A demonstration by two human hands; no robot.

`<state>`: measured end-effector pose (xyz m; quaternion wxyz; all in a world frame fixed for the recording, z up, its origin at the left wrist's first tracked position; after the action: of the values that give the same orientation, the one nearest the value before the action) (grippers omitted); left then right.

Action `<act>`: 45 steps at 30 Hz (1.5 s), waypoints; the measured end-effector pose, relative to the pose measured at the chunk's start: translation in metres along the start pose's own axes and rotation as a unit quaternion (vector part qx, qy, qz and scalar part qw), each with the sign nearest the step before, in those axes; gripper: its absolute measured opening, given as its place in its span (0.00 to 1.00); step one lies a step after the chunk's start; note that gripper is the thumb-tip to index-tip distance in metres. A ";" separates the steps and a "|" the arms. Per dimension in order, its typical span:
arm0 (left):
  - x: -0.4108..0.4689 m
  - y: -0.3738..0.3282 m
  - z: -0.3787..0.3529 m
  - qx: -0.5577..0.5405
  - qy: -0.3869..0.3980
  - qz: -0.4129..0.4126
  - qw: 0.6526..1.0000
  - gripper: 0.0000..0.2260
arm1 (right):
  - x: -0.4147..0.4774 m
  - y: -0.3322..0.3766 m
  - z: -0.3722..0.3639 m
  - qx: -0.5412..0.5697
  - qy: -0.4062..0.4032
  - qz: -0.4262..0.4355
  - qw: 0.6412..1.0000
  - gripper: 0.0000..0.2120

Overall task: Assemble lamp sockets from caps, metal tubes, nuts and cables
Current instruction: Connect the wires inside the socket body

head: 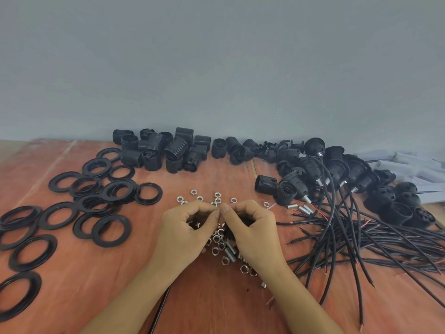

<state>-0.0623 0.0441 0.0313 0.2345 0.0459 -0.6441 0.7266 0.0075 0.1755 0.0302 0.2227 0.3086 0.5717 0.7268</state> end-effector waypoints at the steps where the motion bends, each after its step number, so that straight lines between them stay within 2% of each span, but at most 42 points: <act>1: 0.000 -0.001 0.000 0.003 0.001 -0.005 1.000 0.07 | 0.000 0.000 0.000 0.003 -0.001 0.001 1.000 0.05; 9: 0.000 0.002 -0.002 0.008 0.013 0.012 1.000 0.09 | -0.003 0.004 0.000 0.008 -0.008 0.029 1.000 0.05; 13: 0.002 0.004 -0.002 -0.005 0.015 0.026 1.000 0.08 | -0.001 0.003 -0.002 -0.007 0.012 0.031 0.999 0.02; 16: 0.003 0.005 -0.001 -0.016 0.006 0.038 0.999 0.07 | -0.001 0.003 -0.004 -0.011 0.009 0.034 0.999 0.05; 19: 0.004 0.005 0.001 -0.034 -0.012 0.057 0.998 0.08 | 0.001 0.000 -0.002 0.072 -0.007 -0.007 0.997 0.11; 24: 0.001 0.001 0.001 -0.073 -0.022 0.061 0.995 0.07 | 0.002 -0.018 -0.002 0.175 -0.058 -0.123 0.975 0.08; 27: -0.001 -0.003 -0.001 -0.094 -0.001 0.059 0.994 0.08 | -0.001 -0.024 -0.006 0.251 -0.065 -0.187 0.948 0.10; 31: -0.005 -0.007 -0.007 -0.065 0.043 0.046 0.996 0.09 | -0.003 -0.025 -0.008 0.313 -0.053 -0.224 0.921 0.12; 36: -0.008 -0.006 -0.011 -0.023 0.065 0.043 0.997 0.09 | -0.002 -0.027 -0.006 0.313 -0.077 -0.236 0.917 0.13; 45: -0.008 -0.007 -0.008 -0.022 0.029 0.042 0.998 0.08 | -0.003 -0.019 -0.004 0.301 -0.106 -0.194 0.928 0.11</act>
<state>-0.0501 0.0502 0.0330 0.2232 -0.0076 -0.6546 0.7222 0.0068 0.1756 0.0105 0.3155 0.3190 0.7853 0.4265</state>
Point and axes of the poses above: each hand's wrist, its own x-axis towards the middle knuckle, its own z-axis out of the back of the hand, y = z × x, the point moved 6 cm from there along x, towards the middle knuckle, and after that the axes turned 9 degrees about -y, right-handed, at the moved point
